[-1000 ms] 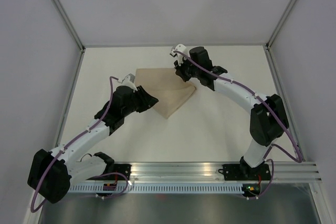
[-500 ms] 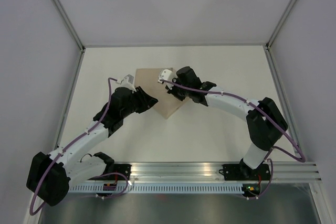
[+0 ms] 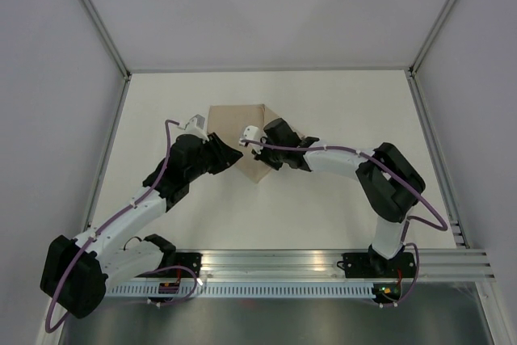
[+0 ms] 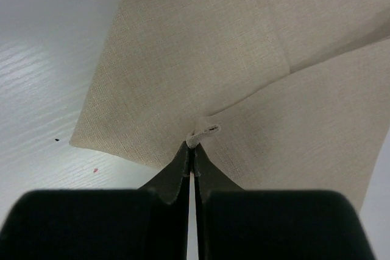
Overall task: Fold the napkin, place the utensils inside, and roll it up
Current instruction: Fold the napkin, then roll the napkin with the utensil
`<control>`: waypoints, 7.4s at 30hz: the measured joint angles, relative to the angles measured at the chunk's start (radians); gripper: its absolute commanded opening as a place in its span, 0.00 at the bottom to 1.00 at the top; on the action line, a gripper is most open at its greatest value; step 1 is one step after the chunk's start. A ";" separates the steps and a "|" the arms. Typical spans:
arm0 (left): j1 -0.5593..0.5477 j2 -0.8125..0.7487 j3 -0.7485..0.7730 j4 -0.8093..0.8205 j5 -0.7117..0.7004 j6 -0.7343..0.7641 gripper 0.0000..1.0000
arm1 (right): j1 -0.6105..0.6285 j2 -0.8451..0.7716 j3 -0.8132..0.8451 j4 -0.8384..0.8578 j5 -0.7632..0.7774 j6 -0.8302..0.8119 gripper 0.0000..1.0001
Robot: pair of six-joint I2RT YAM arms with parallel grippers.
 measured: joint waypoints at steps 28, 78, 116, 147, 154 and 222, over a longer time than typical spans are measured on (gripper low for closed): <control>-0.001 -0.007 0.006 -0.024 -0.047 -0.012 0.58 | 0.004 0.039 0.043 -0.119 -0.188 0.055 0.32; 0.144 0.555 0.193 -0.177 -0.454 -0.304 0.33 | -0.372 0.389 0.618 -0.307 -0.158 0.084 0.57; 0.200 0.900 0.567 -0.202 -0.333 -0.183 0.33 | -0.372 0.213 0.285 -0.436 -0.204 0.045 0.48; 0.248 1.049 0.820 -0.184 -0.147 -0.037 0.59 | -0.323 -0.089 0.084 -0.473 -0.181 0.105 0.55; 0.296 0.802 0.755 -0.172 -0.128 0.018 0.61 | -0.320 -0.232 0.077 -0.421 -0.176 0.036 0.59; 0.290 0.120 0.387 -0.161 0.062 0.237 0.66 | 0.256 -0.098 -0.297 0.204 0.332 -0.120 0.58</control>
